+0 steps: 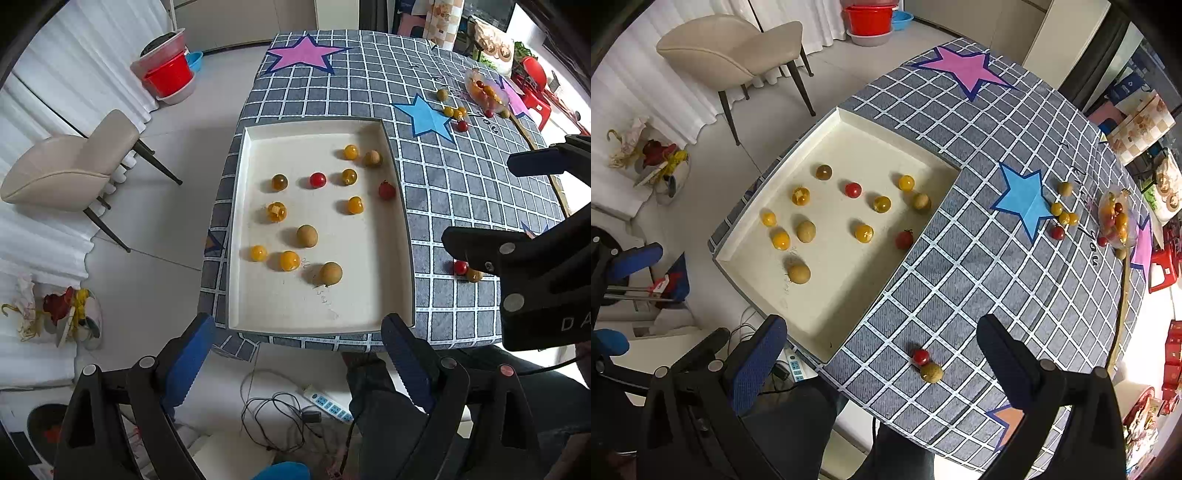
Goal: Organize fruits
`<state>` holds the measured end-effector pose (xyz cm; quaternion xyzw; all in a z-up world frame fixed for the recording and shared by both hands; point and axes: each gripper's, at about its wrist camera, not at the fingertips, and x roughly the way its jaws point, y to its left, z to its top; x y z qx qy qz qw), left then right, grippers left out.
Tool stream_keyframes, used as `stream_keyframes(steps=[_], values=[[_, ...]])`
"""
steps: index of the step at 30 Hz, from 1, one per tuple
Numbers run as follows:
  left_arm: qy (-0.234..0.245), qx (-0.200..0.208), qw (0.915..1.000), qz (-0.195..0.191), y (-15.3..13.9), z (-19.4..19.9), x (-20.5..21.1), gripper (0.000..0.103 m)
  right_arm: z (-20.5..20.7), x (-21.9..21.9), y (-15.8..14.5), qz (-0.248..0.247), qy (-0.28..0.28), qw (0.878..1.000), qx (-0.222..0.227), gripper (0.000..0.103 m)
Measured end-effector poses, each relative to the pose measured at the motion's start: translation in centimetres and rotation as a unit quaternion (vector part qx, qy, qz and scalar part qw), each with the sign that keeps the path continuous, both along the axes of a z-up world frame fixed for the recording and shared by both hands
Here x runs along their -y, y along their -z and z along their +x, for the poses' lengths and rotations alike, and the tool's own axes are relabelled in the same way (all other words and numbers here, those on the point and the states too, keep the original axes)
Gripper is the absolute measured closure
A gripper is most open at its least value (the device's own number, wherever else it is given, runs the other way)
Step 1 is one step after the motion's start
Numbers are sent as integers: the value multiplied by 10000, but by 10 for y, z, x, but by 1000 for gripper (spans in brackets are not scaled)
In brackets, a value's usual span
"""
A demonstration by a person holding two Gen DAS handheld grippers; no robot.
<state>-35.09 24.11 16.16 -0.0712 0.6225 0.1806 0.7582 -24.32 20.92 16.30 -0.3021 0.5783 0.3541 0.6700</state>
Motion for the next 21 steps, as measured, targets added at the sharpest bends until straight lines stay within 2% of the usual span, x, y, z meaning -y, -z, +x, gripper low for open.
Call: stream_keyframes(steps=[21], values=[[34,18,10000,56,-2,0,4,11,-4,-1,-4,46,1,10000,30,0]])
